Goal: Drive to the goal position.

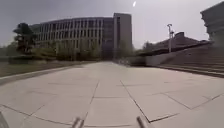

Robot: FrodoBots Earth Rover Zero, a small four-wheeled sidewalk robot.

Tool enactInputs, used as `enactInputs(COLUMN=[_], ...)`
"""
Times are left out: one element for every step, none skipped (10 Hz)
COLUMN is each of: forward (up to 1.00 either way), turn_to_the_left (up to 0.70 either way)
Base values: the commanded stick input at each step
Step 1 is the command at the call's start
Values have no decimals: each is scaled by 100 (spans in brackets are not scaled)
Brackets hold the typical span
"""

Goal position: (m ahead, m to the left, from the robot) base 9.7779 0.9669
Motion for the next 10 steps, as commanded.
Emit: enactInputs(forward=[70,70,70,70,70,70,70,70,70,70], turn_to_the_left=[1,1,1,1,1,1,1,1,1,1])
